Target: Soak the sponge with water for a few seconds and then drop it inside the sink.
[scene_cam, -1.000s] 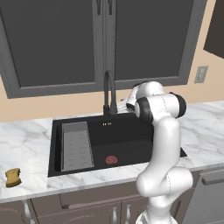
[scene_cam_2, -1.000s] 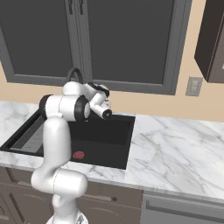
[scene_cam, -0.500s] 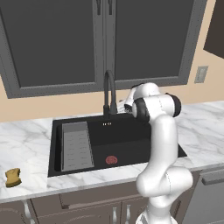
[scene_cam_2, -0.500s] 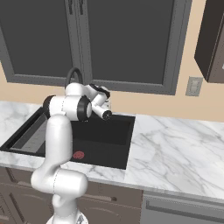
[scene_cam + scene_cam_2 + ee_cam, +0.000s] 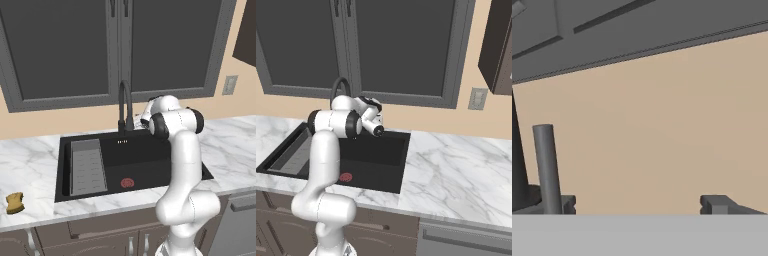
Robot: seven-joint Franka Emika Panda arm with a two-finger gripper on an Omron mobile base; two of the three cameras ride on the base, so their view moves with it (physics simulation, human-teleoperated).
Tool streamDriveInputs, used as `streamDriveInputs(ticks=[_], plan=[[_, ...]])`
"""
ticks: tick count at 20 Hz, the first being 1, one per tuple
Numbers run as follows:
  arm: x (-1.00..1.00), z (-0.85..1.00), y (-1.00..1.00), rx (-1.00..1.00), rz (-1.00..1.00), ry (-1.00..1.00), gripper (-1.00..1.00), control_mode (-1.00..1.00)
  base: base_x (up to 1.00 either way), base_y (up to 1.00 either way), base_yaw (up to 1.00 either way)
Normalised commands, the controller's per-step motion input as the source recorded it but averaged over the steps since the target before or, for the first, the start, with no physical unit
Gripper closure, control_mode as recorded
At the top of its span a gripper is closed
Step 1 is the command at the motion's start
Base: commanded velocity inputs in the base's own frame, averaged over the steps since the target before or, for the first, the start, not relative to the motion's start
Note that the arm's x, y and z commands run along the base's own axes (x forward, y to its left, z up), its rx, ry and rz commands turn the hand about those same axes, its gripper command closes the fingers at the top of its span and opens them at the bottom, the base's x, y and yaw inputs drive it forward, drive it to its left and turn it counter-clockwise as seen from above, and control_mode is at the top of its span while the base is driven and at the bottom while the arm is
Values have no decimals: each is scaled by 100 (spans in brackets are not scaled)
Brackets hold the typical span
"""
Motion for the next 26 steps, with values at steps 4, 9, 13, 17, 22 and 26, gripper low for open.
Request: streamDriveInputs(ticks=[4,9,13,17,22,26], plan=[[24,-2,3,0,0,0,-100,-100,0,0,0],[29,-1,0,0,0,0,-100,-100,0,0,0],[12,-1,0,0,0,0,-100,-100,0,0,0],[12,-3,-7,0,0,0,-100,-100,0,0,0],[0,-3,-6,0,-1,0,-100,-100,0,0,0],[0,-4,-16,0,-2,0,-100,-100,0,0,0]])
